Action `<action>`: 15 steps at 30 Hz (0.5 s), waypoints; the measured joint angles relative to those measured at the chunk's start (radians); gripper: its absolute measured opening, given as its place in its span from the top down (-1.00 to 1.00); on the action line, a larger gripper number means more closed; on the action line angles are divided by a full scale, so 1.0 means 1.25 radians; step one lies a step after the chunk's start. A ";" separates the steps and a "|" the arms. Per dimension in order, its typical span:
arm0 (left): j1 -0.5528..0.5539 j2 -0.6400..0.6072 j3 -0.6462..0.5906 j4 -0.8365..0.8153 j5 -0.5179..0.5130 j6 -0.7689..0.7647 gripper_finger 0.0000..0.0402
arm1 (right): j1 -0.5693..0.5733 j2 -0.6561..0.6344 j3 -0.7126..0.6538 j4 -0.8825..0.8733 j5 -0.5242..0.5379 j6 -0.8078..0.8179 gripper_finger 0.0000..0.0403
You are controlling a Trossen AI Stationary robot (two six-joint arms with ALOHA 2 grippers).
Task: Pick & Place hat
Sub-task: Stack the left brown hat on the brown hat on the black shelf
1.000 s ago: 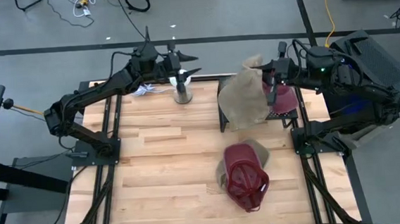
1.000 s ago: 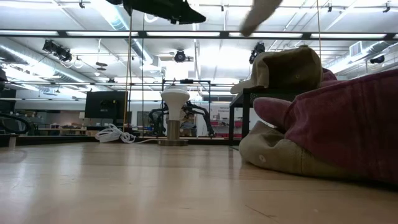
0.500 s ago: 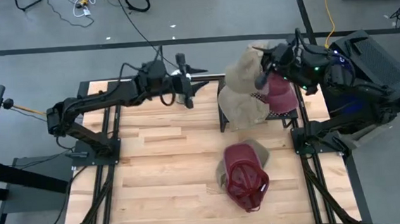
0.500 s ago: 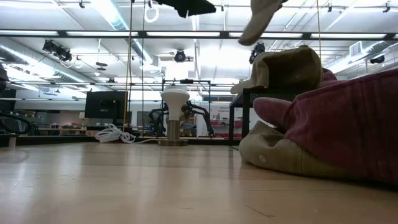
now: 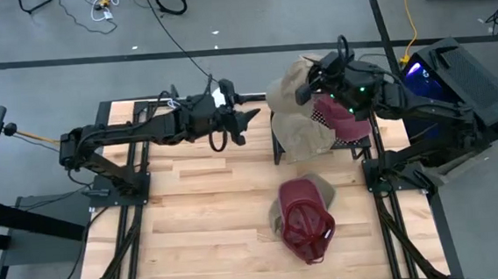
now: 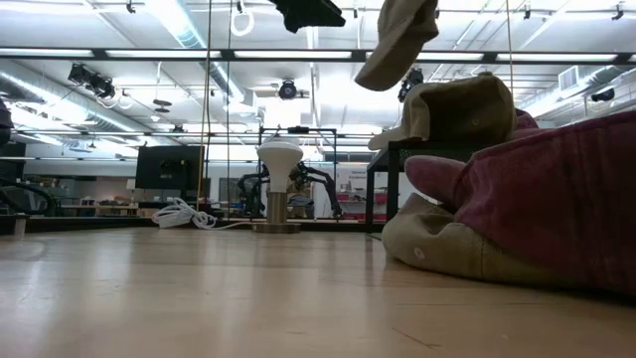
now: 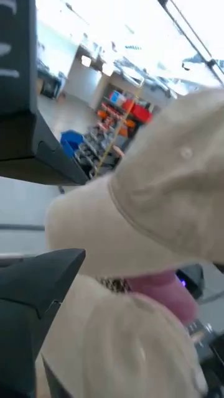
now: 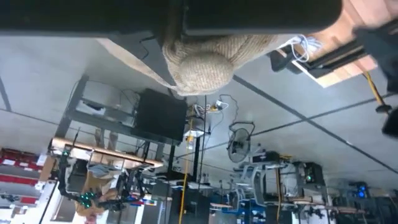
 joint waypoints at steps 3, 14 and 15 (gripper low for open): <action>-0.014 0.016 0.000 -0.005 0.001 -0.045 0.10 | 0.000 0.014 0.000 0.043 -0.002 -0.022 0.99; -0.050 0.105 0.000 0.082 -0.149 -0.010 0.10 | 0.000 0.004 0.000 0.135 -0.057 -0.078 0.99; -0.053 0.115 0.000 0.109 -0.187 0.011 0.10 | 0.000 0.004 0.000 0.136 -0.068 -0.078 0.99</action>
